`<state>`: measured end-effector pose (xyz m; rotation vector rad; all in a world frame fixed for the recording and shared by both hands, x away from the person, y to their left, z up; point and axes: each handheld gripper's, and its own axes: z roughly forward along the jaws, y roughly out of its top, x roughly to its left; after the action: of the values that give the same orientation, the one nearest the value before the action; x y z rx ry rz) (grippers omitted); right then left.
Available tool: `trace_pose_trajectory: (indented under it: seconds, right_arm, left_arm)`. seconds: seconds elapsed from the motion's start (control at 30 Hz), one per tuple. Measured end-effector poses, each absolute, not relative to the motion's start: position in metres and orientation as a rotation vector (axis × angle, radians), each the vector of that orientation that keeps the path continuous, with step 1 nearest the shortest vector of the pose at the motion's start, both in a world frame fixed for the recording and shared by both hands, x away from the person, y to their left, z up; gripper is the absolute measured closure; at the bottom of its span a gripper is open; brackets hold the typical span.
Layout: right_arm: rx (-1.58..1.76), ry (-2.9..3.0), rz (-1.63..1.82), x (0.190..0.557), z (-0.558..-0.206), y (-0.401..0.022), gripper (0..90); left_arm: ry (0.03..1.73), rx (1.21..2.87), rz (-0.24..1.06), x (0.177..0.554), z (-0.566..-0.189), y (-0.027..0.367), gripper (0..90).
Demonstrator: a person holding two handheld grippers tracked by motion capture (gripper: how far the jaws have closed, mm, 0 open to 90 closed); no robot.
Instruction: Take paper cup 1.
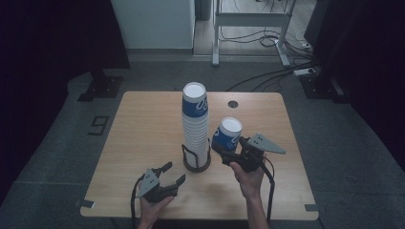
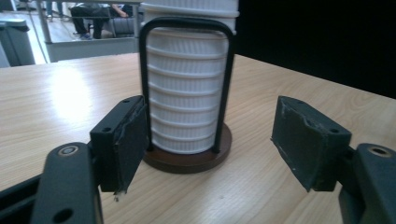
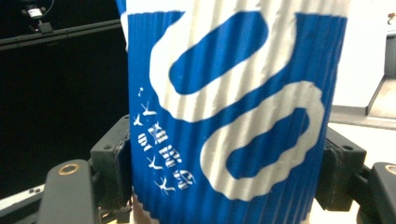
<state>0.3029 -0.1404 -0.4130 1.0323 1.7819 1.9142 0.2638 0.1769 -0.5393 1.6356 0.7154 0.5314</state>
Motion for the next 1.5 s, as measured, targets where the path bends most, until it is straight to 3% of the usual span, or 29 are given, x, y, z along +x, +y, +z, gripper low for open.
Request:
trace_pose_trajectory:
  seconds: [0.77, 1.17, 1.5]
  right_arm:
    - [1.161, 1.833, 2.005, 0.284, -0.465, -0.13, 22.9]
    - [1.222, 1.862, 1.995, 0.275, -0.489, -0.117, 22.8]
    - [1.285, 1.862, 2.087, 0.27, -0.504, -0.11, 22.9]
  left_arm:
    - [0.632, 1.62, 0.515, 0.258, -0.54, 0.157, 35.0]
    - [0.583, 1.596, 0.507, 0.255, -0.541, 0.147, 45.1]
    - [0.585, 1.575, 0.49, 0.255, -0.542, 0.141, 44.8]
